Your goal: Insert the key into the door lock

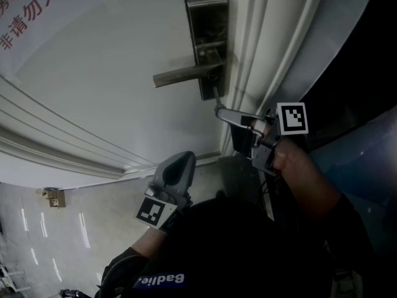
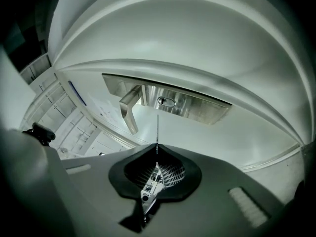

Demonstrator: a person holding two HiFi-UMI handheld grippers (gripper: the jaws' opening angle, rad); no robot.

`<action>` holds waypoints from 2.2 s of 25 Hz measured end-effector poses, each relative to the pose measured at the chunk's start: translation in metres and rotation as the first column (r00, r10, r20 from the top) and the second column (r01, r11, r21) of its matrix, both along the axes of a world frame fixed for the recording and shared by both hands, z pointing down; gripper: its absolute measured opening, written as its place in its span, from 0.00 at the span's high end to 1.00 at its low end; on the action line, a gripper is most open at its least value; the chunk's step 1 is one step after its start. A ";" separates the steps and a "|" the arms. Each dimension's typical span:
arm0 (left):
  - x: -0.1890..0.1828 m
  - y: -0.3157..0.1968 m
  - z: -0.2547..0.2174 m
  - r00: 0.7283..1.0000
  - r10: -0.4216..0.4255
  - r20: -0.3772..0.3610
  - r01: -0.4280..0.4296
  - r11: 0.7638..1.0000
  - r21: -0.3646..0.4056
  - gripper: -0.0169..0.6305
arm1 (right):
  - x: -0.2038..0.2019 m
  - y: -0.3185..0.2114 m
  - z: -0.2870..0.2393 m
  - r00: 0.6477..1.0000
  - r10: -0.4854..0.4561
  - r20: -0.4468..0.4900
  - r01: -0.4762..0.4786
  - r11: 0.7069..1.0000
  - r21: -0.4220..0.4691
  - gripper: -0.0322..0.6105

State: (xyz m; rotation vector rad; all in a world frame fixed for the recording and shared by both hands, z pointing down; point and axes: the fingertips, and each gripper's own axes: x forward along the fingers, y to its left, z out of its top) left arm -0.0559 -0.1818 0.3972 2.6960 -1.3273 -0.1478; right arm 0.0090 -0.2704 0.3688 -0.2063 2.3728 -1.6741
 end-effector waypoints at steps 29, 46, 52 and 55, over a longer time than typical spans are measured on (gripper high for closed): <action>0.007 -0.041 -0.047 0.999 -0.028 0.021 0.026 0.995 0.101 0.94 | -0.006 -0.010 -0.009 1.000 -0.001 -0.031 0.003 0.998 0.065 0.93; 0.019 -0.049 -0.033 0.999 -0.034 -0.016 0.035 0.997 0.066 0.94 | 0.000 -0.035 -0.008 0.999 -0.023 -0.046 0.023 1.000 0.015 0.93; 0.012 -0.050 -0.031 0.998 -0.048 -0.028 0.050 0.997 0.054 0.94 | -0.001 -0.034 -0.010 0.998 -0.034 -0.058 0.033 0.999 -0.012 0.93; 0.011 -0.049 -0.031 0.998 -0.050 -0.036 0.052 0.997 0.054 0.94 | 0.000 -0.036 -0.009 0.998 -0.029 -0.056 0.027 0.999 -0.035 0.93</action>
